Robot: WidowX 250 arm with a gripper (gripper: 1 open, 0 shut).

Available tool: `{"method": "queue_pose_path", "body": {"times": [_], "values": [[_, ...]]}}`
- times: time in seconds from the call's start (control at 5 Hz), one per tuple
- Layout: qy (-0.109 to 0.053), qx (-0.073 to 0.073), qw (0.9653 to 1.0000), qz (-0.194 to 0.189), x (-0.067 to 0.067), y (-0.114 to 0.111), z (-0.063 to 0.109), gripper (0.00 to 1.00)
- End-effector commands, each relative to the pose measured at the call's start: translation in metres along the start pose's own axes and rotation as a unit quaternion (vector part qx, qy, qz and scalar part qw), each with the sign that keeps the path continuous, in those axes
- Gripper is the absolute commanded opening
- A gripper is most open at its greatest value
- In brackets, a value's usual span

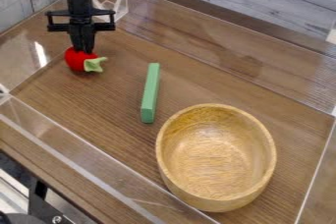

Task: Move the red object to the left side of the table

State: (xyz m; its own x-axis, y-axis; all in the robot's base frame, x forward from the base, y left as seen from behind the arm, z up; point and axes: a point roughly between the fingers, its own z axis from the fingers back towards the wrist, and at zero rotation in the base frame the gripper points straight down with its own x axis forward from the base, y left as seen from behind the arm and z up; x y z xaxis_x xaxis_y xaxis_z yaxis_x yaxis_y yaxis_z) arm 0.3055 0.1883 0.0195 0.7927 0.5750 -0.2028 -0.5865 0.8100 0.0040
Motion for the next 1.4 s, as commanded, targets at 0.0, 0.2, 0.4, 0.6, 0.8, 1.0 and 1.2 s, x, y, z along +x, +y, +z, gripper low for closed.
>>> {"method": "queue_pose_path", "body": {"times": [0.0,0.2,0.4,0.6,0.8,1.0,1.2], "values": [[0.013,-0.009,0.9995,0.028,-0.006,-0.014,-0.004,0.00],[0.017,-0.020,0.9987,0.043,-0.014,-0.018,0.005,1.00],[0.020,-0.033,0.9976,0.058,-0.023,-0.023,0.014,1.00],[0.022,-0.047,0.9976,0.046,-0.025,-0.031,0.019,1.00],[0.022,-0.068,0.9971,0.028,-0.027,-0.043,0.027,1.00],[0.019,-0.091,0.9941,0.054,-0.030,-0.048,0.032,1.00],[0.018,-0.109,0.9901,0.086,-0.032,-0.049,0.035,1.00]]}}
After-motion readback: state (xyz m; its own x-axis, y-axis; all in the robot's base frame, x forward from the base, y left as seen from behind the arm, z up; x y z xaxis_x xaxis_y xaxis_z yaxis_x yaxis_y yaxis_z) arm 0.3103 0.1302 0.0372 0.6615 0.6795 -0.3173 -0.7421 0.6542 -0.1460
